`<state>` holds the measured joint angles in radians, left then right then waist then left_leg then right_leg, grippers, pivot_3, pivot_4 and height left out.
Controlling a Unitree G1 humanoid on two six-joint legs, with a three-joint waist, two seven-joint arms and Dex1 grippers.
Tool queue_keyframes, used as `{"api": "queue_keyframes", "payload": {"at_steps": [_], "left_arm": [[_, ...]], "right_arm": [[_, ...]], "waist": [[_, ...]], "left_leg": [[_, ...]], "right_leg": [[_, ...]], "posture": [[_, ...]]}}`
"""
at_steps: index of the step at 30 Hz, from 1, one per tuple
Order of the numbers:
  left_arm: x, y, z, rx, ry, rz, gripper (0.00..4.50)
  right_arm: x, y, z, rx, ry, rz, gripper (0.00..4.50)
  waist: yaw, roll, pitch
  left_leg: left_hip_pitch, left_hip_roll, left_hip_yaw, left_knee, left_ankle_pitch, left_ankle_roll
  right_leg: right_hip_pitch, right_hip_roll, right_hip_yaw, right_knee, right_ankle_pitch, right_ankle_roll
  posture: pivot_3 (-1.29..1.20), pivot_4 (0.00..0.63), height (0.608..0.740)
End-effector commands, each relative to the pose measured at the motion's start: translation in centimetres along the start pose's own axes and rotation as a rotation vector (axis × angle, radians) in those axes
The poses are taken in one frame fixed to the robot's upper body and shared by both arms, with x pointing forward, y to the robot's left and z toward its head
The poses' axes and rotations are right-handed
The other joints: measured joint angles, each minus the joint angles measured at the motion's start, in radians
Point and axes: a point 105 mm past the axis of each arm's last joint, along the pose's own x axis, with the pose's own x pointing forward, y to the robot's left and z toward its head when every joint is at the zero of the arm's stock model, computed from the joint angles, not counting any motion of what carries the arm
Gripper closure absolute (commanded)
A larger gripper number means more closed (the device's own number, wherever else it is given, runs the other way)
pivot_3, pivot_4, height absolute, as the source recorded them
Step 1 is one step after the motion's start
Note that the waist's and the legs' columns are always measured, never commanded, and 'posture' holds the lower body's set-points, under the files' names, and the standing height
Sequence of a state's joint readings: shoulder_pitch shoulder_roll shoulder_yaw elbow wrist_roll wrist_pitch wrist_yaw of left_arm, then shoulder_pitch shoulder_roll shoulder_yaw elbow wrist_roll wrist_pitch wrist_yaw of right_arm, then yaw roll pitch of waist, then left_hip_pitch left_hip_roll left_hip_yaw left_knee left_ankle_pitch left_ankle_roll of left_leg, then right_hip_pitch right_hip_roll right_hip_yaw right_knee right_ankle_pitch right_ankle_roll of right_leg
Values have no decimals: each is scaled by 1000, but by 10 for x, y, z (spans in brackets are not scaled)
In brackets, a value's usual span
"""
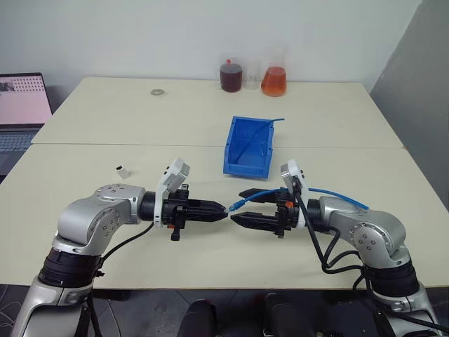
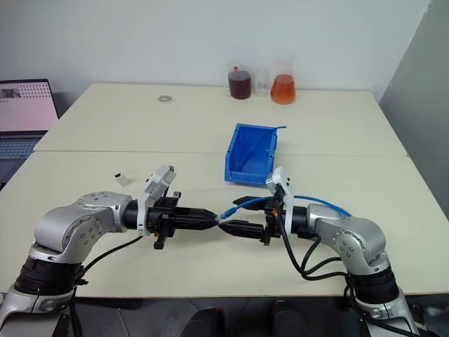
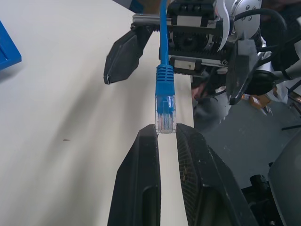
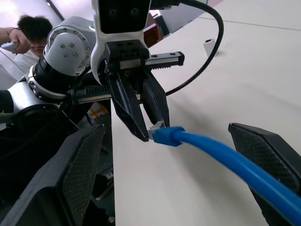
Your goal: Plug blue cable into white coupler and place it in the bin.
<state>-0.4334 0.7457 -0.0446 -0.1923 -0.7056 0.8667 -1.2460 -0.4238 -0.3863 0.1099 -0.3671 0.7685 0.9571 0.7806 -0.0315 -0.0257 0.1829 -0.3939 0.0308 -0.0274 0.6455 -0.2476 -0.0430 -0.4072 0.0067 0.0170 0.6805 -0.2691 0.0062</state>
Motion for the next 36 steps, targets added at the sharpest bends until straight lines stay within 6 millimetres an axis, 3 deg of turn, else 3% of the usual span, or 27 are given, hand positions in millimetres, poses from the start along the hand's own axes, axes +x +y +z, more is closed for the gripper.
{"api": "queue_keyframes", "payload": {"at_steps": [1,5,8,23,34,36], "left_arm": [[0,-5,7,42,4,-14,4268],[-1,-5,8,49,7,-8,4268],[-1,-7,8,52,16,-10,4268],[-1,-10,7,65,42,-28,4268],[0,-5,3,95,24,-7,4268],[-1,-3,0,99,32,2,3567]], "right_arm": [[3,7,8,-16,-7,50,0],[2,8,7,-16,5,57,0],[2,8,8,-15,5,63,515],[3,11,8,-24,23,93,4252],[1,8,8,-33,28,83,4372],[1,7,9,-38,26,74,4373]], "waist": [[0,0,0],[0,0,0],[0,0,0],[0,0,0],[0,0,0],[0,0,0]], "left_leg": [[0,0,0,0,0,0],[0,0,0,0,0,0],[0,0,0,0,0,0],[-1,0,0,0,0,0],[-1,0,0,0,0,0],[-1,0,0,0,0,0]], "right_leg": [[0,0,0,0,0,0],[0,0,0,0,0,0],[0,0,0,0,0,0],[-1,0,0,0,0,0],[-1,0,0,0,0,0],[-1,0,0,0,0,0]], "posture": [[0,150,740],[0,150,740],[0,150,740],[0,150,740],[0,150,740],[0,150,740]]}}
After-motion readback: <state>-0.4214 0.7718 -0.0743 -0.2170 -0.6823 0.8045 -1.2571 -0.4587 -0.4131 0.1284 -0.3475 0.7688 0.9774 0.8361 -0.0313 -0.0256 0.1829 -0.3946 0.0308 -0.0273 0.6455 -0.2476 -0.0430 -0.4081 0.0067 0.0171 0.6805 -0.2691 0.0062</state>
